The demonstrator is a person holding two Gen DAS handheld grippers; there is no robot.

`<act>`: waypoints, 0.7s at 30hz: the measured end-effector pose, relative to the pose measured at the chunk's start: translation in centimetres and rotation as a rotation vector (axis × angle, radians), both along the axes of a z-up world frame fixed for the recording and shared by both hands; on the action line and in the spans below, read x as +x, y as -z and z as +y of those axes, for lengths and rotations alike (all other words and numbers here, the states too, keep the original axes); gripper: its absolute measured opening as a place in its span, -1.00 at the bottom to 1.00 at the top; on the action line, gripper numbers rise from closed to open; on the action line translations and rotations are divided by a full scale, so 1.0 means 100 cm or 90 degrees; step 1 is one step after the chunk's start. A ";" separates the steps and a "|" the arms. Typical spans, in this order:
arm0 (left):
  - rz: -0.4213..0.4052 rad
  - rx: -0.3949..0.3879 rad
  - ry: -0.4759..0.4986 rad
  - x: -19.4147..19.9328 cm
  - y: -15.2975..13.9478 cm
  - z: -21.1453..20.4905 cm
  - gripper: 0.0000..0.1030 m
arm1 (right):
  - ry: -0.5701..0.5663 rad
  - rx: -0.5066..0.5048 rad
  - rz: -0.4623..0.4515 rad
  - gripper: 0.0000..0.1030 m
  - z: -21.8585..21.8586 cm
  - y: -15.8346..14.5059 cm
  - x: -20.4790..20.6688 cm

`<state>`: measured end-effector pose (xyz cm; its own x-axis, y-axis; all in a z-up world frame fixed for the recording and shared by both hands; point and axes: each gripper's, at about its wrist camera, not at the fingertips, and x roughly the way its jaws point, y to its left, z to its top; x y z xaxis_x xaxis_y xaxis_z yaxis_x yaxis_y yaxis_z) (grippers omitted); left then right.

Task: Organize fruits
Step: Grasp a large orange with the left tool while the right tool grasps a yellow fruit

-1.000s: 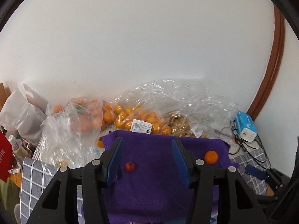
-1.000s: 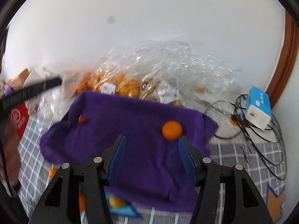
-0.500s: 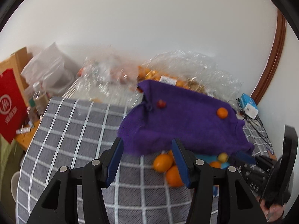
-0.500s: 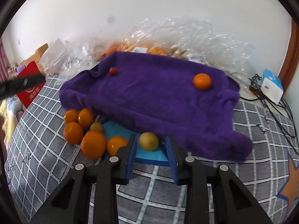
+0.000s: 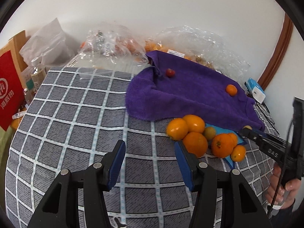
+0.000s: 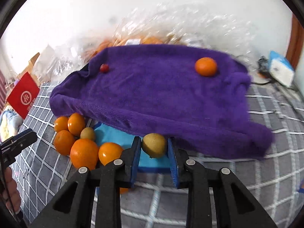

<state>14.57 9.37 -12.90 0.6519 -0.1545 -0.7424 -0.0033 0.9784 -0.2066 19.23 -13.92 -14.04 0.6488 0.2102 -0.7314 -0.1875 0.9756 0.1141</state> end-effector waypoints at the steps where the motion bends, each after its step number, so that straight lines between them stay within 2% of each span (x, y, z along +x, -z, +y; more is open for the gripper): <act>1: 0.001 -0.006 0.008 0.002 0.000 -0.003 0.00 | 0.004 -0.005 -0.014 -0.45 -0.005 -0.004 -0.008; 3: 0.007 -0.020 0.019 0.009 0.000 -0.009 0.00 | 0.016 -0.012 -0.033 -0.45 -0.020 -0.006 -0.023; 9: 0.019 -0.054 0.004 0.033 0.004 -0.023 0.00 | 0.036 -0.031 -0.010 -0.45 -0.047 0.017 -0.033; 13: 0.027 -0.057 0.004 0.044 0.008 -0.029 -0.14 | 0.037 -0.004 -0.017 -0.45 -0.056 0.025 -0.035; 16: 0.033 -0.046 0.000 0.050 0.016 -0.031 -0.38 | 0.029 -0.005 -0.022 -0.45 -0.054 0.024 -0.035; 21: 0.038 -0.075 -0.013 0.045 0.012 -0.018 -0.38 | 0.022 -0.007 -0.019 -0.45 -0.051 0.025 -0.035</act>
<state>19.12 7.56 -14.11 0.6108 -0.2304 -0.7575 -0.0384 0.9470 -0.3190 15.76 -19.04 -16.53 0.6766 0.1795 -0.7142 -0.1568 0.9827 0.0985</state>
